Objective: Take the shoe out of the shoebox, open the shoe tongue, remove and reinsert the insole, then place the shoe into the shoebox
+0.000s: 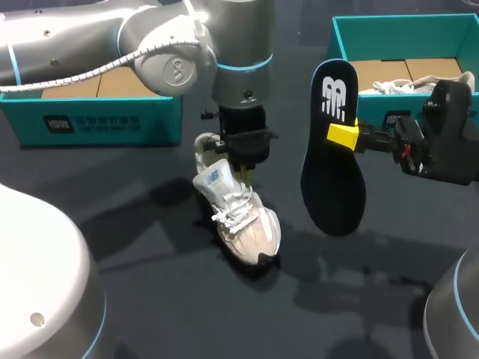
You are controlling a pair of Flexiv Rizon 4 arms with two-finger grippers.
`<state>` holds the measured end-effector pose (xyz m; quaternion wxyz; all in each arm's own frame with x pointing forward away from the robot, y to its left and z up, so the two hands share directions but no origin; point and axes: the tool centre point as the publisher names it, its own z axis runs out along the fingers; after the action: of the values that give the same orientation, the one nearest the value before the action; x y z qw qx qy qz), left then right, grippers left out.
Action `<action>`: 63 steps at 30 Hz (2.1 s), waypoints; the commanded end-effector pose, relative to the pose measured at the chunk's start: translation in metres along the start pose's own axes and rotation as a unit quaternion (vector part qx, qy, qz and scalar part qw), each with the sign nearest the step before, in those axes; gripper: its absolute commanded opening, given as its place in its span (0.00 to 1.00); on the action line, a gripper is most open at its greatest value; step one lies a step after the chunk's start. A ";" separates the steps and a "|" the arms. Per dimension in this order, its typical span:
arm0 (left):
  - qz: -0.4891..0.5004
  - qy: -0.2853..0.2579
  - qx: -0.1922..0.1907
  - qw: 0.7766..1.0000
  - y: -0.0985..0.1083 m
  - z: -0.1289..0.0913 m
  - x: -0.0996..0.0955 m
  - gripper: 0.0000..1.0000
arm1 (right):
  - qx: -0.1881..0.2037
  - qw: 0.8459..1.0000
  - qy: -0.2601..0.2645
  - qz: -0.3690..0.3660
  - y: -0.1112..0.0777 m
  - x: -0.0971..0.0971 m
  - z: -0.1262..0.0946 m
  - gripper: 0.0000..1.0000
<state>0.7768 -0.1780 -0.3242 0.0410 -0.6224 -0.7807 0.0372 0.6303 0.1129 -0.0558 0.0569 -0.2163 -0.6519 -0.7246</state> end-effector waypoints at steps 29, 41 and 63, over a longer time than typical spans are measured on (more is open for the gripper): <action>0.176 -0.028 -0.030 0.983 -0.010 0.036 -0.020 0.00 | -0.002 1.000 -0.027 0.000 -0.002 0.011 -0.007 0.00; 0.237 -0.046 -0.025 0.970 -0.002 0.046 -0.034 0.00 | -0.002 1.000 -0.027 0.000 -0.002 0.011 -0.007 0.00; 0.279 -0.047 -0.039 0.958 -0.004 0.049 -0.051 0.23 | -0.002 1.000 -0.027 0.000 -0.002 0.011 -0.007 0.00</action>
<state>0.7749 -0.2264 -0.3725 -0.0347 -0.8145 -0.5775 0.0441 0.6303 0.1129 -0.0558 0.0568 -0.2164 -0.6519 -0.7246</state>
